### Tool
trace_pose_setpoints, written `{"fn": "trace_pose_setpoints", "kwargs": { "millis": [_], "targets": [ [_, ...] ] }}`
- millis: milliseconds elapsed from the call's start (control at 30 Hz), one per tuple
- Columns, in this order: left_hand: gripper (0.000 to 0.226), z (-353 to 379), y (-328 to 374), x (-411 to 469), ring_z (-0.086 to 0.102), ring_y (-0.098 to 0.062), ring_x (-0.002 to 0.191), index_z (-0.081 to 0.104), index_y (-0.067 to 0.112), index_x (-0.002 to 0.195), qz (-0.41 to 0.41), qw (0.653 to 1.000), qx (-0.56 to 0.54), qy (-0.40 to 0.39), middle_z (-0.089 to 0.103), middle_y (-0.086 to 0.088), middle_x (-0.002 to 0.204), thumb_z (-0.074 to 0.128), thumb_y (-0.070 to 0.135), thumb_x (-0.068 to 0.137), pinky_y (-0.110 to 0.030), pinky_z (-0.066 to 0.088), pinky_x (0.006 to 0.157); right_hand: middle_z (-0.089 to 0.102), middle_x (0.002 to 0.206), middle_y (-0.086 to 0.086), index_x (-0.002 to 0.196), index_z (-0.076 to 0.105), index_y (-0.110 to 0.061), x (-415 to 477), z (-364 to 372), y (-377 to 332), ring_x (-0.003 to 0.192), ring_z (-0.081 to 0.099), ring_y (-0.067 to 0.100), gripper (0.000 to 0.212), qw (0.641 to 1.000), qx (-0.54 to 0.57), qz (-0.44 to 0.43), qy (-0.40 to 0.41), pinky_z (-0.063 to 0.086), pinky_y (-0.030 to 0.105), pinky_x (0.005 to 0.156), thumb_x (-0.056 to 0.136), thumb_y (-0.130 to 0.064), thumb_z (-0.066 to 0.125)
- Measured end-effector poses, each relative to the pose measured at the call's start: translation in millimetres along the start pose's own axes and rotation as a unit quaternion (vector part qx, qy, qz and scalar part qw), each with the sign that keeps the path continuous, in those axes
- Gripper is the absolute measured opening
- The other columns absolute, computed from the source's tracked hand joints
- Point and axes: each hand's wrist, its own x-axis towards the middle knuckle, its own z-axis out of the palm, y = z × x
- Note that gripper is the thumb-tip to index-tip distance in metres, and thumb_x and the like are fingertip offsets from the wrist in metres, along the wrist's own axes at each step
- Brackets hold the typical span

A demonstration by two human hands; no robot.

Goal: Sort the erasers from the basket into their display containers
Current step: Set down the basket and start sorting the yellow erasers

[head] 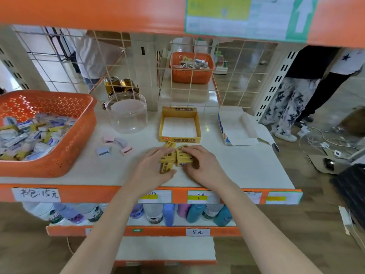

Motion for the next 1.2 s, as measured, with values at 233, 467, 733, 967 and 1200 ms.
{"fn": "trace_pose_setpoints", "kwargs": {
  "millis": [233,467,733,967,1200],
  "targets": [
    [0.072,-3.1,-0.9,-0.2,0.059,-0.009,0.102,0.048,0.048,0.118,0.015,0.998,-0.068,-0.009,0.050,0.010,0.127,0.060,-0.004,0.071,-0.016,0.045,0.092,0.049,0.125,-0.006,0.136,0.047,-0.021,2.2,-0.4,3.2,0.116,0.047,0.009,0.060,1.000,0.031,0.006,0.002,0.027,0.007,0.090,0.078,-0.016,0.064],
    [0.054,-1.5,2.5,0.6,0.059,-0.002,0.100,0.054,0.035,0.113,-0.010,0.993,-0.106,0.051,0.062,0.003,0.114,0.067,-0.002,0.077,-0.007,0.045,0.086,0.045,0.125,-0.012,0.140,0.038,-0.030,1.4,-0.7,1.5,0.119,0.036,0.006,0.068,1.000,0.025,-0.005,-0.010,0.026,0.016,0.098,0.079,-0.027,0.069],
    [0.036,-38.2,4.0,-18.6,0.055,0.011,0.093,0.061,0.032,0.106,0.050,0.986,-0.068,0.141,0.057,0.023,0.099,0.066,0.005,0.083,-0.008,0.043,0.084,0.049,0.124,-0.002,0.129,0.054,-0.020,20.9,3.7,-31.5,0.118,0.040,0.009,0.049,0.995,-0.014,-0.091,0.038,0.017,0.002,0.098,0.082,-0.015,0.066],
    [0.035,-138.9,-26.5,-53.9,0.057,0.004,0.088,0.060,0.029,0.113,0.027,0.970,-0.018,0.240,0.063,0.004,0.099,0.060,0.006,0.087,-0.006,0.041,0.074,0.057,0.122,0.009,0.119,0.062,-0.010,70.3,44.6,-125.6,0.112,0.054,0.023,0.037,0.984,0.015,-0.165,0.059,0.033,0.020,0.094,0.083,-0.016,0.060],
    [0.032,-235.0,-96.5,-73.9,0.061,-0.009,0.095,0.061,0.027,0.111,-0.087,0.947,0.007,0.309,0.063,0.009,0.102,0.058,0.004,0.088,-0.017,0.051,0.079,0.055,0.123,0.007,0.118,0.064,-0.011,105.1,89.5,-212.0,0.113,0.048,0.013,0.034,0.975,0.054,-0.213,0.039,0.031,0.016,0.098,0.084,-0.006,0.063]
  ]
}}
